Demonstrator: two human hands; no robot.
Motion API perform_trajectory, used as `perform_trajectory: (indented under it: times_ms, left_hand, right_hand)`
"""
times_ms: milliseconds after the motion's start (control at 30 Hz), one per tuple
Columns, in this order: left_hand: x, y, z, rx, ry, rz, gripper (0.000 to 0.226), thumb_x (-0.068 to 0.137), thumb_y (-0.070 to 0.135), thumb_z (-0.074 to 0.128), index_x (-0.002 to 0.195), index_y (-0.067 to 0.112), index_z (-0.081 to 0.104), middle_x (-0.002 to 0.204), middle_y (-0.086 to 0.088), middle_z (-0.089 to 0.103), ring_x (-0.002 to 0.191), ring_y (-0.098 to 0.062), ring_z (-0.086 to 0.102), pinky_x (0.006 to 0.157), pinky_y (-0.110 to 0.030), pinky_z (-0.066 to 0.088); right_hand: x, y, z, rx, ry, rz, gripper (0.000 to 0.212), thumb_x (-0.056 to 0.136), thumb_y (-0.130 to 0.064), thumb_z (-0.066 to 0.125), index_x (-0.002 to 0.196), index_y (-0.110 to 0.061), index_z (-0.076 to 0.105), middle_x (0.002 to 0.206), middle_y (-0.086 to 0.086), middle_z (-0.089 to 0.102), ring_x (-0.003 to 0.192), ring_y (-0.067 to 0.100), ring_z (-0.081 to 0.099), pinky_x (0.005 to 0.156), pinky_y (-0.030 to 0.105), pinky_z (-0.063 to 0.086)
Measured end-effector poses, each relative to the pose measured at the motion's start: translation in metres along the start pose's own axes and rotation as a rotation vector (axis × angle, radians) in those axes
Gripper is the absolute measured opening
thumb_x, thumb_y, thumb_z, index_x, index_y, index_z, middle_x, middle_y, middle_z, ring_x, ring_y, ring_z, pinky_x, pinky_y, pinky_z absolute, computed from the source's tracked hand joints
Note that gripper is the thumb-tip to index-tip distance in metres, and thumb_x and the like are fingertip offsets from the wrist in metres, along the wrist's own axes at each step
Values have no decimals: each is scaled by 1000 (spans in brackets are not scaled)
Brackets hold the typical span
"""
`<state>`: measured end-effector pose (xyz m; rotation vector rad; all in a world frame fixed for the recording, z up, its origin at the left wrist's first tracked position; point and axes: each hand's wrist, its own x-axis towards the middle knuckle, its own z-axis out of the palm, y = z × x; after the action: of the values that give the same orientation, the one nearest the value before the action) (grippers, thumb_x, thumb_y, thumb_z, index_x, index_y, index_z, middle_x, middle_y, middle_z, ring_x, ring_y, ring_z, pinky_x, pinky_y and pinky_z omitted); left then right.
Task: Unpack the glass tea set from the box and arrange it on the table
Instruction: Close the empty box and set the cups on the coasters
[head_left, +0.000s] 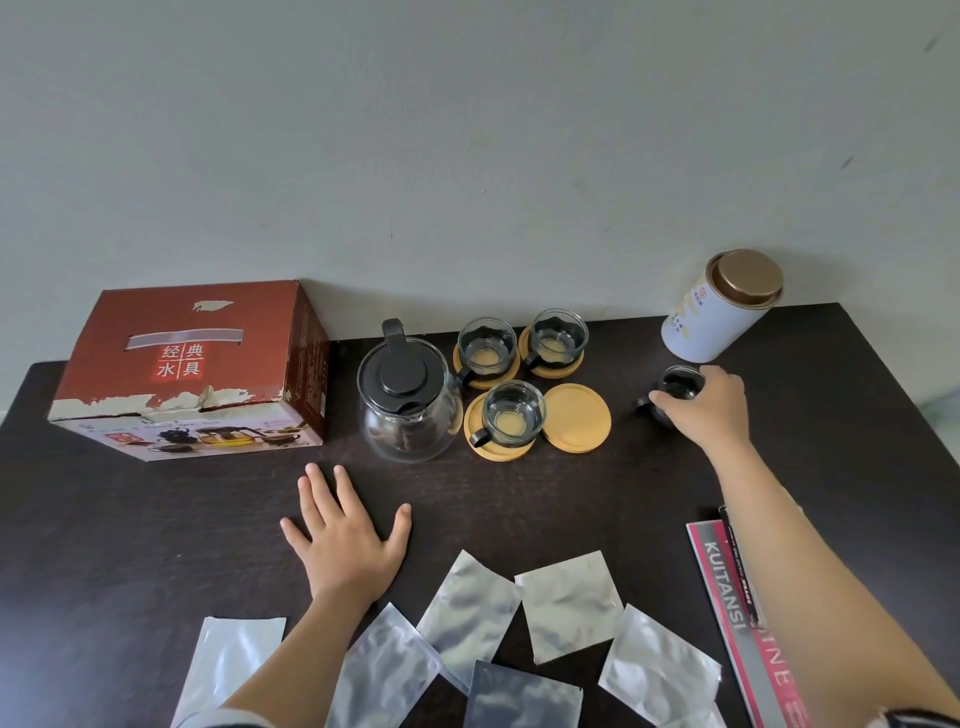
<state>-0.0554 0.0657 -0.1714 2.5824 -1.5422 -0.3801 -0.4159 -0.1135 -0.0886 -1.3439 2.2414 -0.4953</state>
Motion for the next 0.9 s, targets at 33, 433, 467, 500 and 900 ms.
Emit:
perform_trajectory:
  times_ms: [33,433,467,500,900]
  left_hand:
    - [0,0,1,0,1,0,99,77,74,22,149,7,19,159,-17,4,146,-32,1,110,-62,13]
    - [0,0,1,-11,5,-4,99,76,74,24,149,7,20,159,-17,4,146,-32,1,109,-63,13]
    - [0,1,1,-11,3,-5,99,76,74,23,149,7,19,159,-17,4,146,-31,0,110,-62,13]
    - [0,1,1,-13,3,-6,99,76,74,23,149,7,19,159,-16,4,146,-31,0,110,-62,13]
    - [1,1,2,-31,13,-4,99,77,74,25,149,7,19,159,-16,3,146,-31,-2,110,-62,10]
  right_hand:
    - [-2,-2,0,21,-16,-11,75,69,-41,79,130,-8,49,128,13,49,109,30,55,86,42,50]
    - [-52,-37,27,61,-181,-308,71,67,-28,85,127,-9,53,125,7,49,113,21,51,87,27,38]
    - [-54,-38,30,55,-196,-320,75,65,-31,85,129,-11,52,129,6,49,118,23,51,88,28,39]
    - [-55,-38,34,51,-210,-327,78,65,-32,86,131,-12,50,131,6,48,120,24,50,89,28,39]
    - [-58,-40,47,83,-203,-387,85,67,-31,86,138,-14,43,138,3,45,122,21,49,94,32,42]
